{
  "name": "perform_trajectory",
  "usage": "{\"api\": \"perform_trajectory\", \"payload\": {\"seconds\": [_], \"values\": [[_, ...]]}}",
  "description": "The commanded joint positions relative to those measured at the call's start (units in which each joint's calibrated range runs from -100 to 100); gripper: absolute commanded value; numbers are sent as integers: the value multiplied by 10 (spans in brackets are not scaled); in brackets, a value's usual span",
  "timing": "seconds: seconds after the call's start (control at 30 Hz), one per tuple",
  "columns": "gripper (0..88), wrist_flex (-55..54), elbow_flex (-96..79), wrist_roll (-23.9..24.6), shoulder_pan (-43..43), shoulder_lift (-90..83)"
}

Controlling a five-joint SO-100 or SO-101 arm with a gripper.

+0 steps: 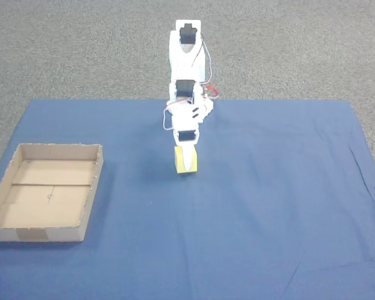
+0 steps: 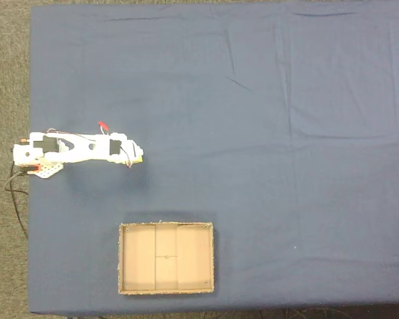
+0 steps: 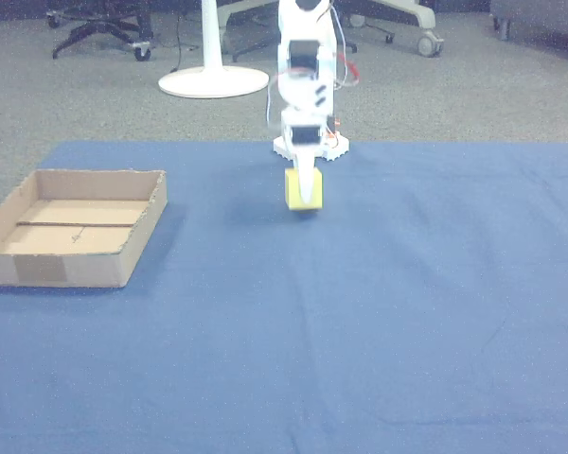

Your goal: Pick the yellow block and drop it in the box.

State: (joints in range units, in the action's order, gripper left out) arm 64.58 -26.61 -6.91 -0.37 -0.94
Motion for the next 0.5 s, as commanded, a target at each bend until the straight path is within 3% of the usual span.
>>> {"api": "perform_trajectory", "payload": {"seconds": [0.0, 0.1, 0.23, 0.47], "values": [[207, -4, 3, 2, -12, -119], [207, -3, 29, 0, -46, -219], [207, -14, 167, -7, -160, -253], [217, -51, 539, 0, -354, 1]]}}
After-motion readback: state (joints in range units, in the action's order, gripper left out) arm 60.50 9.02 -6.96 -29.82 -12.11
